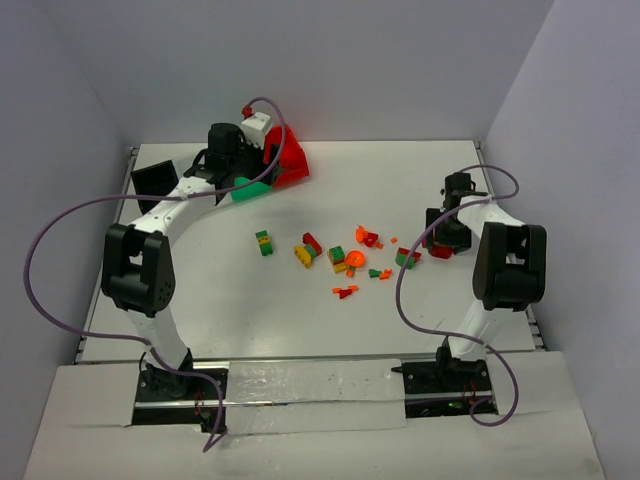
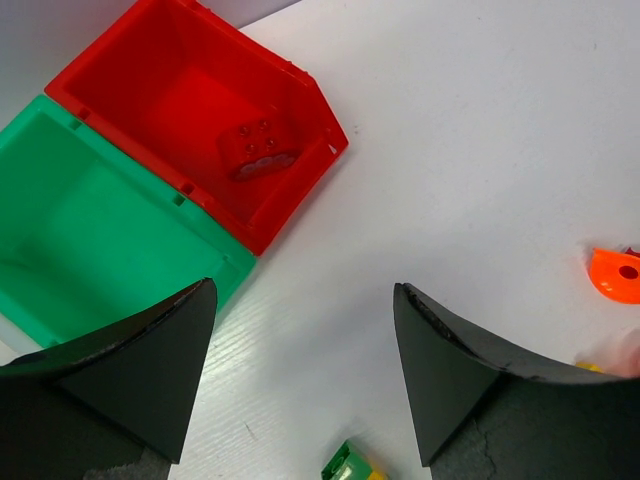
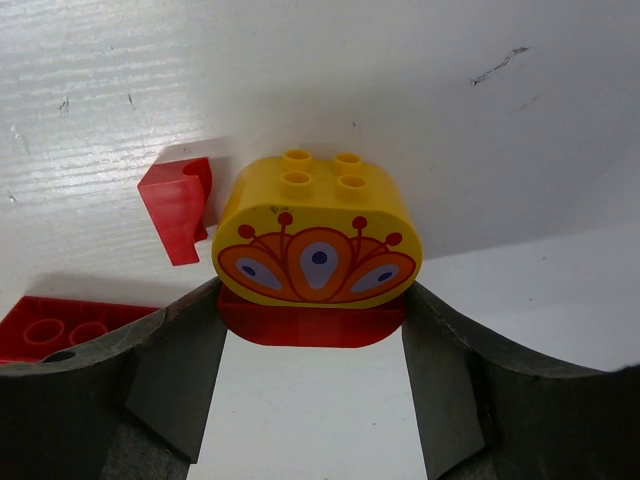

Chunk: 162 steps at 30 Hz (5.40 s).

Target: Sort the legos into containers by color

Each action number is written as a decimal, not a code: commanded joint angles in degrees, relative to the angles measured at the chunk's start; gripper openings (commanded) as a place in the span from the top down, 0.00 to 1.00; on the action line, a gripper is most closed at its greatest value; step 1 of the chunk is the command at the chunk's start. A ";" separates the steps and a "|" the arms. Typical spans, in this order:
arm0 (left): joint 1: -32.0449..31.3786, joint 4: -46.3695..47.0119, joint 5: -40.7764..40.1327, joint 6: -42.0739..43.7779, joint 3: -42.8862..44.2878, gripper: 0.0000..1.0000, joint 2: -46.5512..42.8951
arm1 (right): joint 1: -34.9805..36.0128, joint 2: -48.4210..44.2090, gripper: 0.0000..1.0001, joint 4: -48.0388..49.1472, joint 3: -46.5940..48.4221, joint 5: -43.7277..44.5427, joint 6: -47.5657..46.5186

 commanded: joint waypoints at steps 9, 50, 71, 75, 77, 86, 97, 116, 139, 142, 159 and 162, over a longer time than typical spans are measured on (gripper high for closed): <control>0.11 -1.41 18.35 -8.37 -3.62 0.24 -6.37 | 0.20 -11.15 0.37 1.42 -1.36 0.48 -8.12; -11.26 4.73 44.74 -29.82 -10.74 0.14 -4.49 | 46.69 -19.60 0.37 -4.91 12.61 -4.48 -15.19; -9.01 14.23 54.65 -40.58 -14.18 0.93 -2.80 | 48.71 -20.69 0.01 -3.57 11.68 -1.18 -15.10; -5.17 18.29 57.12 -45.04 -16.34 1.00 -3.51 | 48.45 -22.91 0.00 -3.69 10.60 -1.93 -14.81; -3.98 21.05 57.84 -47.15 -17.10 1.00 -4.13 | 47.44 -24.19 0.00 -4.58 10.69 -3.61 -14.31; -1.12 28.25 58.34 -45.44 -21.16 1.00 -11.02 | 34.87 -25.86 0.00 -5.20 14.77 -40.25 -3.95; -1.18 33.11 55.29 -44.59 -25.39 1.00 -17.88 | 28.79 -16.55 0.01 9.53 15.95 -68.13 14.20; -1.21 49.81 58.18 -57.75 -29.02 1.00 -18.50 | 29.38 -12.13 0.19 11.53 17.09 -65.71 12.88; -1.13 55.74 58.10 -62.59 -30.15 1.00 -17.20 | 31.03 -10.92 0.60 14.92 17.08 -72.97 13.39; -0.63 55.49 57.92 -62.32 -30.10 1.00 -17.18 | 30.96 -10.81 0.74 14.08 17.18 -73.47 12.62; 15.27 7.05 20.54 -12.35 -7.95 1.00 -12.16 | 30.23 -11.58 1.00 6.07 17.93 -54.40 5.01; 14.78 6.75 13.78 -9.28 -5.03 1.00 -8.47 | 30.26 -10.71 1.00 7.00 19.27 -48.14 6.08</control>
